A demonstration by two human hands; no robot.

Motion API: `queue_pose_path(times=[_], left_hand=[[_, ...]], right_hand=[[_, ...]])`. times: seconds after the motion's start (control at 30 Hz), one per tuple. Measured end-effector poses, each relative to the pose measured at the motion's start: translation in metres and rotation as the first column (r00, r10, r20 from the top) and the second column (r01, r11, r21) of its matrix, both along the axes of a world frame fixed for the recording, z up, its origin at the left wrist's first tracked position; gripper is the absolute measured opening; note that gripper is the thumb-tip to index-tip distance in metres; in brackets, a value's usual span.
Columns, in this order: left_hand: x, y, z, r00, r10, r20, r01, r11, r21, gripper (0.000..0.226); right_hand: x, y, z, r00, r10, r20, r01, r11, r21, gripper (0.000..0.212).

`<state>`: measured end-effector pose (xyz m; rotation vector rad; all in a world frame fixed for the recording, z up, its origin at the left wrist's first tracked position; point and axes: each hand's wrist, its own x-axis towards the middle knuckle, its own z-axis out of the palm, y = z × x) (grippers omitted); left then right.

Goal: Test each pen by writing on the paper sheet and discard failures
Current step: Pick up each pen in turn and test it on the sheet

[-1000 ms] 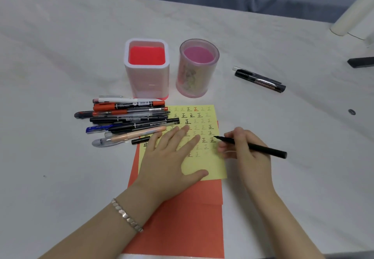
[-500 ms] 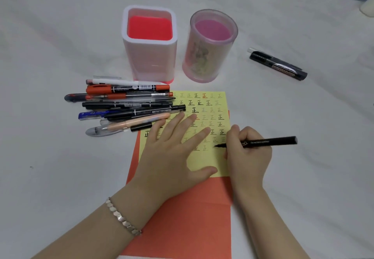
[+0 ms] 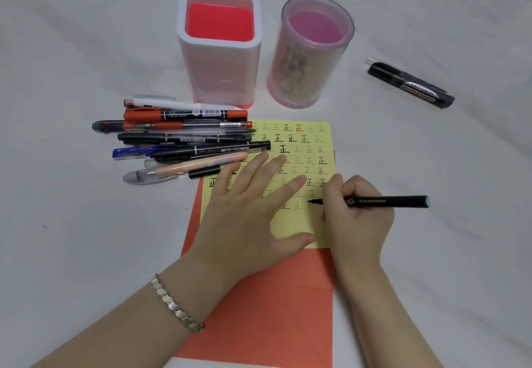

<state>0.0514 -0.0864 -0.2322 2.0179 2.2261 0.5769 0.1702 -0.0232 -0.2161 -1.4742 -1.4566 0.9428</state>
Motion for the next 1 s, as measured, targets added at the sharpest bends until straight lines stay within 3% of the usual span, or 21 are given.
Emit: queue_pose_path(times=[1.0], left_hand=[[-0.0018, 0.0033, 0.0019, 1.000, 0.003, 0.023, -0.002, 1.000, -0.022, 0.072]], right_hand=[[0.0006, 0.0032, -0.0022, 1.000, -0.023, -0.017, 0.023, 1.000, -0.002, 0.035]])
